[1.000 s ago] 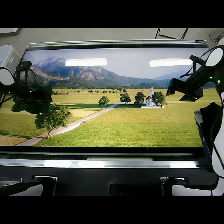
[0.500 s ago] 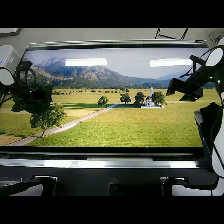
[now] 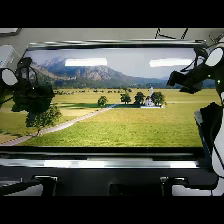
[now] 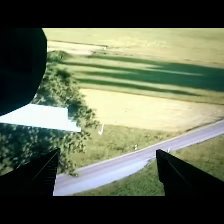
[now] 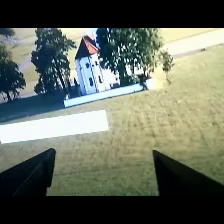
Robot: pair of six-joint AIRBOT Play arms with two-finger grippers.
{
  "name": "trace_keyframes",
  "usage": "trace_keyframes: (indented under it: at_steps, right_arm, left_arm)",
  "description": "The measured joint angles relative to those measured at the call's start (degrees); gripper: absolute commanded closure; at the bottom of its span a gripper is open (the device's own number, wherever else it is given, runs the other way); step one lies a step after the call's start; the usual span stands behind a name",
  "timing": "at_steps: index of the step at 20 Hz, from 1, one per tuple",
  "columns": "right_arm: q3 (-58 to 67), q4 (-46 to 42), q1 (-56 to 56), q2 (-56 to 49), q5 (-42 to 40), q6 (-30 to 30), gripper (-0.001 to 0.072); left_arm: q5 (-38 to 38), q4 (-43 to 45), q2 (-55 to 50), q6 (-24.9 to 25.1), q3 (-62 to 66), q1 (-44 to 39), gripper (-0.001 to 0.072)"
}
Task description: Fold the clothes and pants, and hang the long-sleeved shirts on hangers.
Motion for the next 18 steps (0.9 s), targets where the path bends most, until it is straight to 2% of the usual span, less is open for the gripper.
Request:
trace_keyframes:
  at_steps: [4,9,12,14,18]
  right_arm:
    - [0.0,-0.6,0.0,0.0,-7.5,-3.0,0.0046]
    - [0.0,-0.8,0.0,-0.4,-8.6,-7.3,0.0045]
    - [0.0,-0.8,0.0,-0.9,-7.0,-8.4,0.0045]
    - [0.0,-0.8,0.0,-1.3,-6.3,-8.8,0.0045]
    - [0.0,-0.1,0.0,-1.8,-5.1,-9.1,0.0045]
  left_arm:
    - [7.6,-4.0,-3.7,-5.7,2.1,4.7,-0.0001]
    - [3.0,-15.8,-9.1,-10.3,2.8,24.2,-0.0002]
    - [2.5,-20.1,-10.3,-9.6,-1.0,32.2,-0.0002]
    - [5.1,-22.0,-10.9,-8.4,-4.1,34.6,-0.0002]
    - [14.0,-30.5,-13.2,-1.8,-8.3,35.5,-0.0001]
